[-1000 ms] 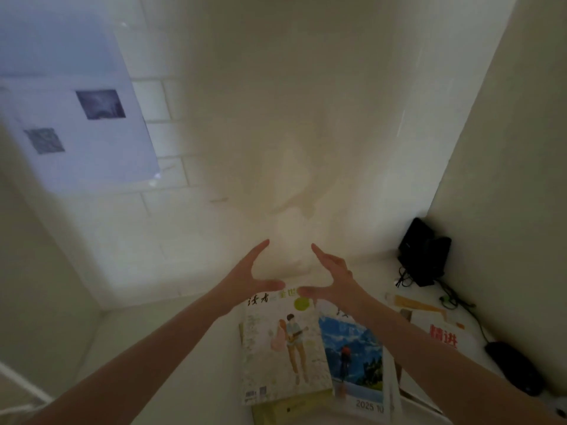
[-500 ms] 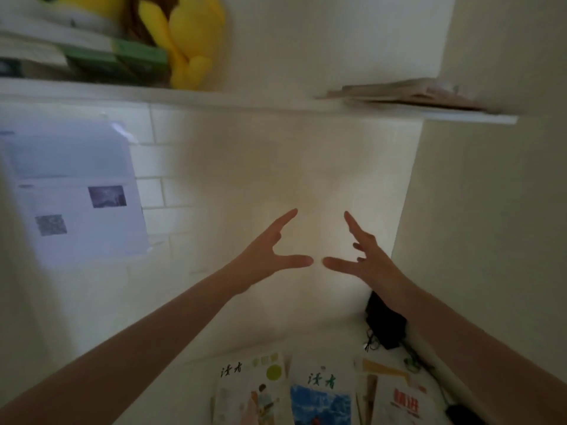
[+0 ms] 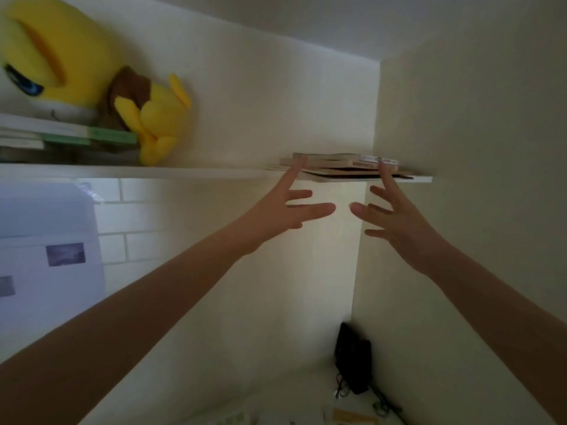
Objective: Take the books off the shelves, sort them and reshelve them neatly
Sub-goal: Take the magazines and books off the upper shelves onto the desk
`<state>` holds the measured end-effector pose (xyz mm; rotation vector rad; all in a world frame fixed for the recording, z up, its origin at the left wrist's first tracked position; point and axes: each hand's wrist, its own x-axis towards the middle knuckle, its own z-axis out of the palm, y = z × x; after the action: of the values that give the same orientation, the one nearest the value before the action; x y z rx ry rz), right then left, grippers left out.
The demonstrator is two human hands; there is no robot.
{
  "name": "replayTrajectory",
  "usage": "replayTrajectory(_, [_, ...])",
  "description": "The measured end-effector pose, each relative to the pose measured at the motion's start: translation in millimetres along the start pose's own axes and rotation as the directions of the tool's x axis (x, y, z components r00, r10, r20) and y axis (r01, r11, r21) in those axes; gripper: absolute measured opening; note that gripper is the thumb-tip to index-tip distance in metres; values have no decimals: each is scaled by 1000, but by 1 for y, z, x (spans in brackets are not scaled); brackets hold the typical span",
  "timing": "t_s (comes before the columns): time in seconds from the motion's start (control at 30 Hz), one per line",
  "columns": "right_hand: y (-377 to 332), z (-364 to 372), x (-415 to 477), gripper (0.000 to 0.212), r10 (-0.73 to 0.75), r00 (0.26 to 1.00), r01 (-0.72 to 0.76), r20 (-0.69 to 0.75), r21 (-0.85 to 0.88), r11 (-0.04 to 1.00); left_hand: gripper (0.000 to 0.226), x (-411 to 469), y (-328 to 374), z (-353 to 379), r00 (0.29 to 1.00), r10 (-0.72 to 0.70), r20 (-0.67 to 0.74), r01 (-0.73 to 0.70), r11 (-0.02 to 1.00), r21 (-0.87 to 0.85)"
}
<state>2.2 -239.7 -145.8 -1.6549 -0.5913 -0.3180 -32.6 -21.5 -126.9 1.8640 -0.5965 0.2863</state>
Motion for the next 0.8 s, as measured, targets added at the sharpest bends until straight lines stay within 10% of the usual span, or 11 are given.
replayTrajectory(0.33, [-11, -46, 45, 97, -71, 990, 70, -119, -16, 997, 101, 60, 33, 17, 990, -140, 28, 141, 990, -13])
replayTrajectory(0.8, [-12, -55, 101, 111, -24, 980, 62, 196, -191, 980, 103, 77, 28, 24, 993, -110, -40, 107, 992, -72])
